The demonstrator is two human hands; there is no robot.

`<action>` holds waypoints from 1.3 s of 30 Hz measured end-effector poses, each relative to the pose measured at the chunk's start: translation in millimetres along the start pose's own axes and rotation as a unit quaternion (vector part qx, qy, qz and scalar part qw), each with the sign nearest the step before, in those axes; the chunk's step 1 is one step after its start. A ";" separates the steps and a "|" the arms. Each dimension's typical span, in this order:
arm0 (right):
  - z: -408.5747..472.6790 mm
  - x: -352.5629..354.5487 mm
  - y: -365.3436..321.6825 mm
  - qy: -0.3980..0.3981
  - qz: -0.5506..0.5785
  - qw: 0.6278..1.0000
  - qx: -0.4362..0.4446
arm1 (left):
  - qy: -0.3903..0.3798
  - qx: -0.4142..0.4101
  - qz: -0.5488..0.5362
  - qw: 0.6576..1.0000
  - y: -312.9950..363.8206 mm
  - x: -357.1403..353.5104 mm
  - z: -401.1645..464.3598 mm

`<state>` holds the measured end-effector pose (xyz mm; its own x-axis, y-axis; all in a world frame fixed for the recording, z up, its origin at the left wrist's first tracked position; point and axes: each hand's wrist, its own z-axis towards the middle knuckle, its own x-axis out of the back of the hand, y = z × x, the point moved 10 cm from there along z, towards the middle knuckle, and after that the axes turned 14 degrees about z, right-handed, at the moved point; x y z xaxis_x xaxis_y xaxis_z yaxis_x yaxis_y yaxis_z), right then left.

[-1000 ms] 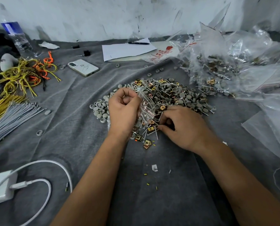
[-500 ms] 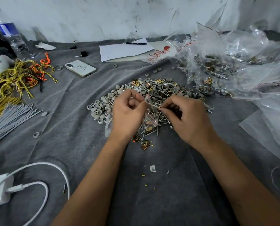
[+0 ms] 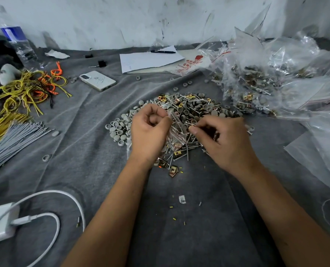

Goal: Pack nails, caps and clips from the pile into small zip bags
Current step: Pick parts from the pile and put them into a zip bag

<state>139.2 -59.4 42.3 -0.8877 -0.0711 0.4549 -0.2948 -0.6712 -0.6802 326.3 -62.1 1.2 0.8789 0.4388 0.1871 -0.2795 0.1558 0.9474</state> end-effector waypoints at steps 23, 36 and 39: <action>0.3 -5.6 -5.8 -0.014 -0.004 1.000 0.021 | -0.027 -0.024 0.054 0.998 8.6 -7.8 -5.6; 0.8 2.1 6.5 0.019 0.002 1.000 -0.005 | -0.018 -0.003 0.005 1.000 2.0 -3.0 -1.1; 0.1 -2.5 12.6 -0.007 -0.016 1.000 -0.015 | 0.002 0.016 -0.038 0.999 -1.4 5.7 1.6</action>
<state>137.8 -67.7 32.7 -0.8723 -0.0611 0.4851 -0.3338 -0.6505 -0.6822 332.3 -61.2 1.3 0.8953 0.4310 0.1126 -0.1993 0.1614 0.9666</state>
